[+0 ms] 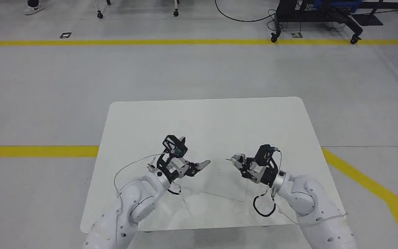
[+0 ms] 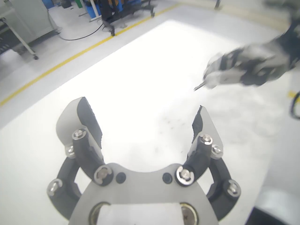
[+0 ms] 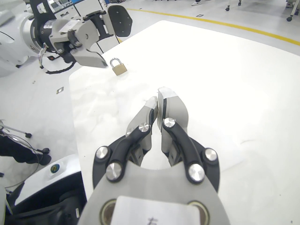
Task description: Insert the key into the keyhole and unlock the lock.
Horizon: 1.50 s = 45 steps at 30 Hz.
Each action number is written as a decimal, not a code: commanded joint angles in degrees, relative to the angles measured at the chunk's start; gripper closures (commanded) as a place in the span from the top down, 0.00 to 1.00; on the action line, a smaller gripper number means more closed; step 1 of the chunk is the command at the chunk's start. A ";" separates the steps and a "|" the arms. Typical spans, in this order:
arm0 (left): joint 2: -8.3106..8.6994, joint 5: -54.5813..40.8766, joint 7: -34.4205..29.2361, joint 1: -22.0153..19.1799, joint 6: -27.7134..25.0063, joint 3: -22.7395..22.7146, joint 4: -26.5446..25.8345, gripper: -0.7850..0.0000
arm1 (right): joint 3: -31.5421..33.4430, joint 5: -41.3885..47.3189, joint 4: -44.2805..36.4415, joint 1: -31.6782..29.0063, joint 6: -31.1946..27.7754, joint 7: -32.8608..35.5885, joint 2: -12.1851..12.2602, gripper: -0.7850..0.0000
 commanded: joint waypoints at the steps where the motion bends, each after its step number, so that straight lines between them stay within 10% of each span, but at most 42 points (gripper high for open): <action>1: 0.02 -13.69 4.49 -0.60 -8.80 -1.34 4.63 1.00 | -0.56 6.09 1.40 0.31 -1.21 0.41 -0.14 0.00; 6: -0.60 -29.14 0.93 -6.47 -21.30 0.70 15.74 1.00 | -3.86 23.34 5.61 3.15 -5.19 8.34 -0.28 0.00; 20: -2.73 -31.81 -7.12 -16.02 -24.57 8.99 23.74 1.00 | -6.77 40.02 9.14 7.80 -5.14 19.34 0.08 0.00; 24: -3.13 -34.40 -7.53 -16.98 -26.46 10.01 25.87 0.70 | -7.39 41.01 10.13 8.66 -4.95 19.77 0.01 0.00; 33: -4.21 -42.30 -10.28 -19.18 -30.59 12.93 30.59 0.47 | -8.15 43.38 11.44 9.15 -6.82 19.72 -0.03 0.00; 45: -5.09 -43.93 -11.03 -20.99 -32.13 14.43 34.59 0.40 | -10.35 45.86 13.05 10.95 -7.47 21.78 -0.20 0.00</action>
